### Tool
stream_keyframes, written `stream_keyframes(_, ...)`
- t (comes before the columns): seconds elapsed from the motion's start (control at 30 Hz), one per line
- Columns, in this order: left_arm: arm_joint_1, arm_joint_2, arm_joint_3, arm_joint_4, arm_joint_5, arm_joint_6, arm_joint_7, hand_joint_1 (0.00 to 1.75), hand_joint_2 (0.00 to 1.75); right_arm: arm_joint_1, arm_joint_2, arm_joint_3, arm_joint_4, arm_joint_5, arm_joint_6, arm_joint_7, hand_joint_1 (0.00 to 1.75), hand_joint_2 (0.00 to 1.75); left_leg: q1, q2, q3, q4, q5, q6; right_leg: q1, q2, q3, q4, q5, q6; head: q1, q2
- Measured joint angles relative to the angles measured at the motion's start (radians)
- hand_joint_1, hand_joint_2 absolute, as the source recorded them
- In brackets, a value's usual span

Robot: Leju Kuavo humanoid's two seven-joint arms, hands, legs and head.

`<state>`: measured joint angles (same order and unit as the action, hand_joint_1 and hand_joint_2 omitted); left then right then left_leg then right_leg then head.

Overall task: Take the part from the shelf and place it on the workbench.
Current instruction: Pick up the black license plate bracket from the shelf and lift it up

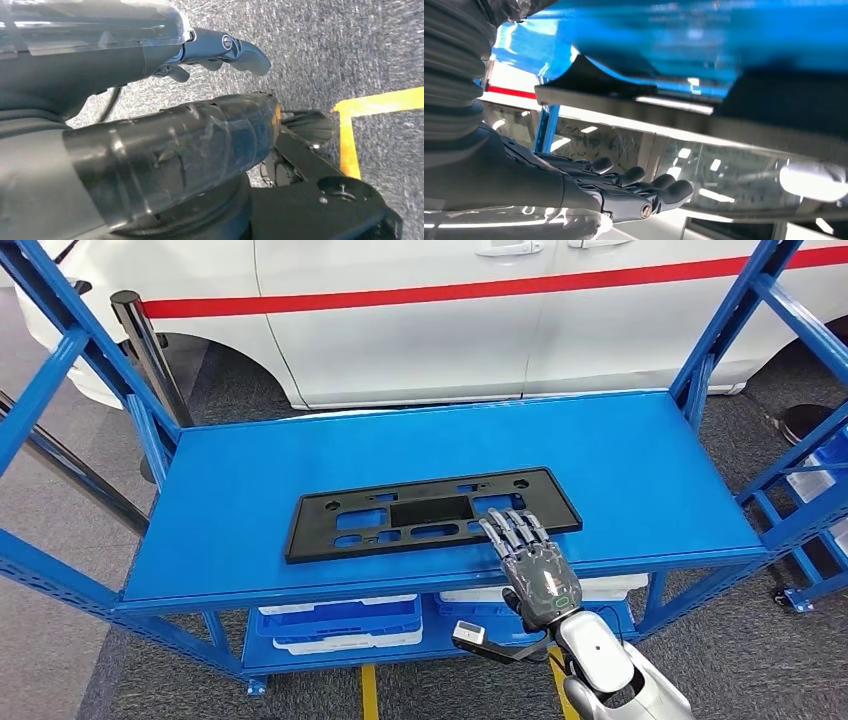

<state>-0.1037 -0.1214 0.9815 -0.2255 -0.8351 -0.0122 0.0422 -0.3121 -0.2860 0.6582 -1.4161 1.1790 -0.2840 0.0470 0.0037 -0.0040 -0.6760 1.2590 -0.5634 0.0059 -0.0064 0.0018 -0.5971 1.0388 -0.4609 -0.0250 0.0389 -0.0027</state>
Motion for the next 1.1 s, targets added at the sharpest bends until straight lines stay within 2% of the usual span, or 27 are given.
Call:
stream_keyframes(0.07,-0.001,0.001,0.000,0.000,0.000,0.000,0.000,0.00,0.00,-0.012,-0.003,0.000,0.001,-0.024,0.027,-0.005,0.00,1.75,-0.004,0.000,0.065,-0.143,0.068,0.014,0.003,0.001,0.002,0.000,0.000,0.001,0.000,0.000)
stream_keyframes(0.1,-0.002,0.002,0.000,0.000,0.000,0.000,0.000,0.00,0.00,-0.020,-0.006,0.000,0.002,-0.033,0.037,-0.006,0.00,1.75,-0.007,0.000,0.090,-0.197,0.087,0.019,0.003,0.001,0.001,0.000,0.000,0.003,0.000,0.000)
stream_keyframes(0.13,-0.003,0.002,0.000,0.000,0.000,0.000,0.000,0.00,0.00,-0.028,-0.009,0.000,0.003,-0.041,0.044,-0.008,0.00,1.75,-0.009,0.000,0.103,-0.228,0.094,0.023,0.004,0.001,0.000,0.000,0.001,0.007,0.000,0.000)
stream_keyframes(0.23,-0.001,0.003,0.001,0.000,0.000,0.000,0.002,0.00,0.00,-0.046,-0.018,-0.001,0.007,-0.058,0.063,-0.016,0.00,1.75,-0.010,0.001,0.109,-0.248,0.100,0.031,0.001,0.000,-0.001,-0.002,0.003,0.022,0.000,0.000)
stream_keyframes(0.27,0.000,0.003,0.001,0.000,0.000,0.000,0.003,0.00,0.00,-0.052,-0.022,-0.002,0.008,-0.063,0.070,-0.018,0.00,1.75,-0.007,0.001,0.113,-0.256,0.105,0.036,0.001,0.000,-0.004,0.007,-0.005,0.028,0.000,0.000)
stream_keyframes(0.33,0.000,0.002,0.001,0.000,0.000,-0.003,0.004,0.00,0.00,-0.068,-0.029,-0.002,0.011,-0.080,0.083,-0.019,0.00,1.75,-0.003,0.003,0.118,-0.269,0.114,0.045,0.000,0.000,-0.037,0.081,-0.051,0.037,0.001,0.000)
stream_keyframes(0.4,-0.001,0.002,0.001,0.000,-0.003,-0.010,0.007,0.00,0.00,-0.086,-0.031,-0.003,0.031,-0.114,0.098,-0.023,0.00,1.75,-0.004,0.004,0.117,-0.269,0.115,0.048,-0.003,0.000,-0.099,0.209,-0.109,0.044,0.001,0.000)
stream_keyframes(0.43,-0.002,0.002,0.001,0.000,-0.004,-0.013,0.009,0.00,0.00,-0.096,-0.031,-0.004,0.048,-0.129,0.104,-0.028,0.00,1.75,-0.004,0.004,0.116,-0.269,0.115,0.048,-0.006,-0.001,-0.120,0.253,-0.119,0.047,0.001,0.000)
stream_keyframes(0.47,-0.002,0.002,0.001,0.000,-0.005,-0.015,0.011,0.00,0.00,-0.107,-0.031,-0.005,0.066,-0.141,0.107,-0.033,0.00,1.75,-0.004,0.003,0.116,-0.267,0.114,0.047,-0.008,-0.001,-0.126,0.262,-0.110,0.050,0.001,0.000)
stream_keyframes(0.5,-0.001,0.001,0.002,0.000,-0.006,-0.015,0.014,0.00,0.00,-0.118,-0.031,-0.006,0.081,-0.146,0.108,-0.038,0.00,1.75,-0.003,0.003,0.116,-0.264,0.112,0.046,-0.011,-0.001,-0.112,0.234,-0.084,0.052,0.001,0.000)
stream_keyframes(0.57,-0.001,-0.001,0.002,0.000,-0.006,-0.016,0.018,0.00,0.00,-0.138,-0.030,-0.009,0.103,-0.149,0.108,-0.045,0.00,1.75,-0.001,0.002,0.114,-0.254,0.106,0.039,-0.016,-0.001,-0.052,0.110,-0.019,0.054,0.001,0.000)
stream_keyframes(0.63,-0.003,-0.002,0.002,0.000,-0.008,-0.016,0.021,0.00,0.00,-0.155,-0.028,-0.010,0.119,-0.145,0.106,-0.048,0.00,1.75,-0.005,0.001,0.105,-0.239,0.099,0.029,-0.016,-0.001,-0.014,0.024,0.004,0.049,0.000,0.000)
stream_keyframes(0.73,-0.005,-0.003,0.002,0.000,-0.014,-0.016,0.023,0.00,0.00,-0.173,-0.021,-0.011,0.136,-0.129,0.098,-0.043,0.00,1.75,-0.007,0.000,0.095,-0.233,0.096,0.015,-0.013,0.000,-0.015,0.011,0.002,0.032,-0.001,0.000)
stream_keyframes(0.8,-0.005,-0.004,0.002,0.000,-0.017,-0.018,0.024,0.00,0.00,-0.183,-0.015,-0.011,0.141,-0.118,0.093,-0.039,0.00,1.75,-0.005,0.000,0.090,-0.218,0.082,0.007,-0.015,0.000,-0.012,0.005,0.005,0.022,-0.001,0.000)
stream_keyframes(0.83,-0.005,-0.004,0.002,0.000,-0.018,-0.019,0.025,0.00,0.00,-0.188,-0.012,-0.010,0.143,-0.114,0.091,-0.037,0.00,1.75,-0.004,0.000,0.079,-0.194,0.066,0.003,-0.017,-0.001,-0.011,0.003,0.006,0.017,-0.002,0.000)
stream_keyframes(0.87,-0.005,-0.004,0.002,0.000,-0.018,-0.021,0.025,0.00,0.00,-0.194,-0.009,-0.010,0.145,-0.111,0.090,-0.036,0.00,1.75,-0.002,0.000,0.061,-0.152,0.043,0.000,-0.016,-0.001,-0.011,0.002,0.006,0.013,-0.002,0.000)
stream_keyframes(0.93,-0.006,-0.005,0.002,0.000,-0.019,-0.025,0.026,0.00,0.00,-0.204,-0.001,-0.008,0.149,-0.106,0.090,-0.034,0.00,1.75,0.000,0.000,0.003,-0.031,-0.012,-0.006,-0.013,-0.002,-0.011,0.002,0.005,0.007,-0.002,0.000)
stream_keyframes(0.97,-0.005,-0.006,0.002,0.000,-0.019,-0.028,0.026,0.00,0.00,-0.208,0.001,-0.006,0.152,-0.107,0.093,-0.034,0.00,1.75,0.001,0.000,-0.023,0.020,-0.027,-0.007,-0.012,-0.002,-0.011,0.003,0.005,0.006,-0.002,0.000)
stream_keyframes(1.0,-0.004,-0.006,0.002,0.000,-0.019,-0.029,0.027,0.00,0.00,-0.210,0.004,-0.005,0.155,-0.111,0.097,-0.034,0.00,1.75,0.001,0.000,-0.035,0.040,-0.024,-0.007,-0.011,-0.002,-0.011,0.003,0.005,0.006,-0.002,0.000)
stream_keyframes(1.03,-0.004,-0.007,0.002,0.001,-0.020,-0.030,0.027,0.00,0.00,-0.214,0.005,-0.004,0.158,-0.117,0.102,-0.035,0.00,1.75,0.001,0.000,-0.029,0.021,-0.002,-0.005,-0.009,-0.002,-0.010,0.003,0.004,0.006,-0.002,0.000)
stream_keyframes(1.1,-0.004,-0.007,0.002,0.001,-0.021,-0.029,0.027,0.00,0.00,-0.224,0.008,-0.003,0.166,-0.131,0.112,-0.037,0.00,1.75,0.000,0.000,0.025,-0.103,0.068,0.003,-0.008,-0.001,-0.008,0.003,0.004,0.007,-0.002,0.000)
